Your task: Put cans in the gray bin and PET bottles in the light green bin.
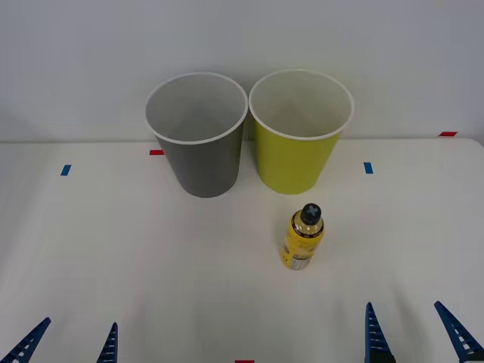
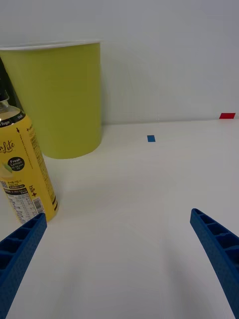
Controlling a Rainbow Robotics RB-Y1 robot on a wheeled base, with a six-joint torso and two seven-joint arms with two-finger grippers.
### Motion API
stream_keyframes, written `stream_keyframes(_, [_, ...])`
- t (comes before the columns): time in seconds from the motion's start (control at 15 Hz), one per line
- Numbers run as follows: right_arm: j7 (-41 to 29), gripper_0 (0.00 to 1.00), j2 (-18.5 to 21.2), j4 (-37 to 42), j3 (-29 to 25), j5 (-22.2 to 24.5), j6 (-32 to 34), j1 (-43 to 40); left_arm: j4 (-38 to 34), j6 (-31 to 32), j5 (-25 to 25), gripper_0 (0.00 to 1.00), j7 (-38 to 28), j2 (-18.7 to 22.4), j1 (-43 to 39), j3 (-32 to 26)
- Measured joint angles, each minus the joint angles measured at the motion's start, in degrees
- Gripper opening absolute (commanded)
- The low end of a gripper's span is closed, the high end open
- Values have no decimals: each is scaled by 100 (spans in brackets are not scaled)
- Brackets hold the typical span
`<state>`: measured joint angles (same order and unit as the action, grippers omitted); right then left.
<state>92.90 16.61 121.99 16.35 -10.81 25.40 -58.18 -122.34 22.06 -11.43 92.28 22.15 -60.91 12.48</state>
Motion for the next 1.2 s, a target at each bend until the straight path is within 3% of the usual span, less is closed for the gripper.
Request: stream_keyframes(1.2, [0,100,0,0,0,0,0,0,0,0,0,100,0,0,0,0])
